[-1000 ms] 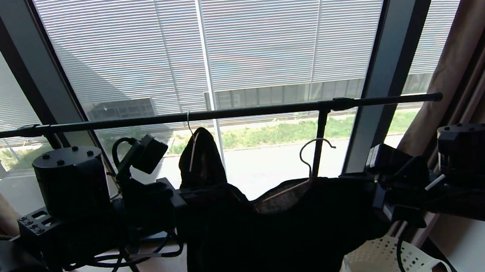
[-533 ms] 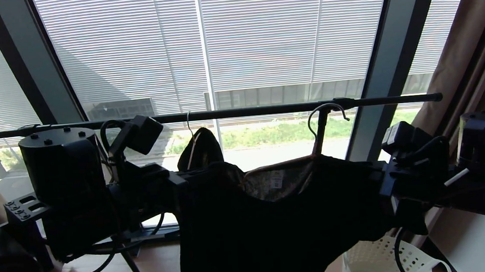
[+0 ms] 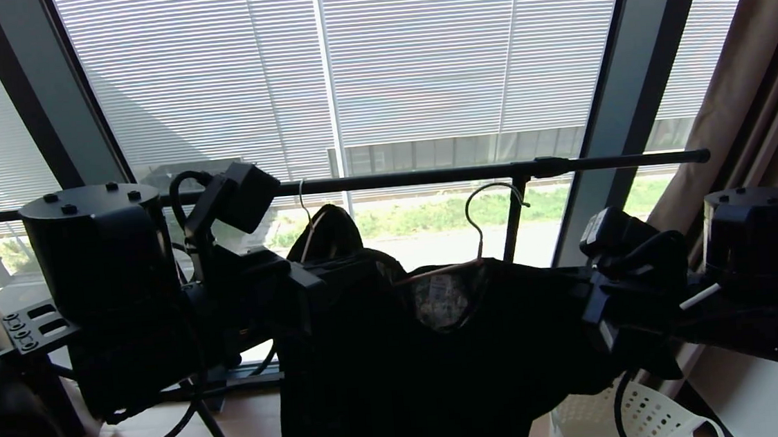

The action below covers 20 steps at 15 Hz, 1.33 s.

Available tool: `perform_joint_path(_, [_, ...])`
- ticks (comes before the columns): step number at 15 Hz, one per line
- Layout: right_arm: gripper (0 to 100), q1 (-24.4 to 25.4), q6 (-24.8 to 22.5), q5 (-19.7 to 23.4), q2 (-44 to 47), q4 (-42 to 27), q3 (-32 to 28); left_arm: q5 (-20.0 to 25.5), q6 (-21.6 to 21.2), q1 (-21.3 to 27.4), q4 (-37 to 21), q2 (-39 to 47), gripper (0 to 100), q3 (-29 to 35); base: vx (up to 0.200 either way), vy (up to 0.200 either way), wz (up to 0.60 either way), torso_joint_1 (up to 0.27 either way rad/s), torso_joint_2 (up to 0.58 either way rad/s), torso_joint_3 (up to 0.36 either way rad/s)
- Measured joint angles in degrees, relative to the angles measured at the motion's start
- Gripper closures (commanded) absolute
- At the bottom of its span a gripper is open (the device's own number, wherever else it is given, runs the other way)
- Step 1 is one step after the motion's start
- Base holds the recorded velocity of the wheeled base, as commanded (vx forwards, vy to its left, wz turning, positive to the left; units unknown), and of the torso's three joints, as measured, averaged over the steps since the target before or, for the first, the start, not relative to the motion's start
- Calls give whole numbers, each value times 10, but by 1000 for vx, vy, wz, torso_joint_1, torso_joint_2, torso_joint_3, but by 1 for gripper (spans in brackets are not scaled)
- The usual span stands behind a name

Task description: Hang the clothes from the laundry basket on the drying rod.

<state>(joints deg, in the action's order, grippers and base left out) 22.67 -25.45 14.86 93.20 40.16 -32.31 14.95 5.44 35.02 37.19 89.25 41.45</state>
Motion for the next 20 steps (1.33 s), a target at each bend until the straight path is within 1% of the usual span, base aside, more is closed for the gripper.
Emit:
perform_joint_path(3, [100,28,2,-7,19,28,6,0,1,10,0,1,100,2,0,0,0,0,0,0])
perform_joint_path(8, [100,50,8,-11,45,33,9,-8,3,28,0,3,100,14,0,0,0,0,0,0])
perform_joint_path(10, [100,55,42,-9,51,33,9,-31,3,38,0,6,100,24,0,0,0,0,0,0])
perform_joint_path(11, [100,57,51,-8,53,37,8,-47,4,47,-3,7,100,28,0,0,0,0,0,0])
perform_joint_path(13, [100,58,68,-7,60,83,10,-93,4,64,-16,11,100,36,0,0,0,0,0,0])
perform_joint_path(14, [100,59,78,-3,64,104,15,-101,4,70,-18,12,100,38,0,0,0,0,0,0])
perform_joint_path(16, [100,59,101,14,75,140,20,-103,4,74,-17,13,100,40,0,0,0,0,0,0])
perform_joint_path(19, [100,59,106,16,85,145,22,-103,4,75,-11,12,100,32,0,0,0,0,0,0])
perform_joint_path(20, [100,59,107,16,86,145,22,-102,3,75,5,12,100,29,0,0,0,0,0,0])
